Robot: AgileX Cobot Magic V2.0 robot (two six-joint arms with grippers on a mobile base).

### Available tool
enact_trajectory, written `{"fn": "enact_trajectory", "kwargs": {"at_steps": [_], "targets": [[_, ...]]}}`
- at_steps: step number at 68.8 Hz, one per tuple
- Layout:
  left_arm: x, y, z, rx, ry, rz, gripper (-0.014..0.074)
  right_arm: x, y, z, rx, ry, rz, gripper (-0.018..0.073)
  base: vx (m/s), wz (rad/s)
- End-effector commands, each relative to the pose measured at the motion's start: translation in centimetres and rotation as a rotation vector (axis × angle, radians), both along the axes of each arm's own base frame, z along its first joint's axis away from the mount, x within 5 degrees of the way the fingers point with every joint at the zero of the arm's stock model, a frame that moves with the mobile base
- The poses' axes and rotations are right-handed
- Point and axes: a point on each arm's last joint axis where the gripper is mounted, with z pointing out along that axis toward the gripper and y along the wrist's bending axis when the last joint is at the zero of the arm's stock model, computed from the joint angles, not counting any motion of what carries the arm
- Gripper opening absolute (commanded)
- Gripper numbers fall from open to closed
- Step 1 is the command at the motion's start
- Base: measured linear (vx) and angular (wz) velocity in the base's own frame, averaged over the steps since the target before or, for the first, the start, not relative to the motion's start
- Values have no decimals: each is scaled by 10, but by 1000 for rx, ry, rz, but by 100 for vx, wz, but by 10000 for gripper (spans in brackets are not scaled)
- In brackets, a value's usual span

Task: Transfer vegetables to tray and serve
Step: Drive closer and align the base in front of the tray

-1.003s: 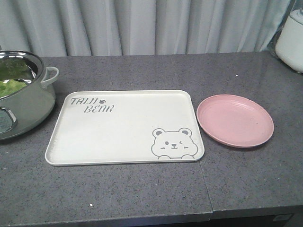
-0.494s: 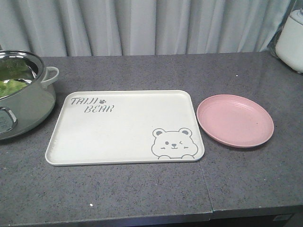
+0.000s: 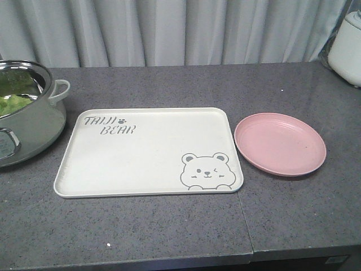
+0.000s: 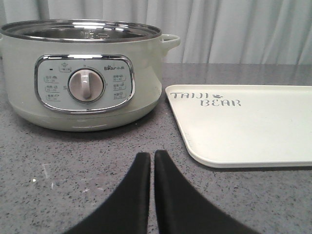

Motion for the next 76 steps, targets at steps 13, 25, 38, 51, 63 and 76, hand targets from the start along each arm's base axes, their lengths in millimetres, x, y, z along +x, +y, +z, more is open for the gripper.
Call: {"fn": "enact_trajectory", "kwargs": {"at_steps": [13,25,38,51,63,76], "targets": [[0,-1,0,-10,-63,-11,-6,0,0,2,-2,-68,0,-3,0,0],[0,-1,0,-10,-63,-11,-6,0,0,2,-2,-68,0,-3,0,1],[0,-1,0,-10,-63,-11,-6,0,0,2,-2,-68,0,-3,1,6],[0,-1,0,-10,-63,-11,-6,0,0,2,-2,-68,0,-3,2,8],[0,-1,0,-10,-63,-11,-6,0,0,2,-2,-68,0,-3,2,7],[0,-1,0,-10,-63,-11,-6,0,0,2,-2,-68,0,-3,2,6]]}}
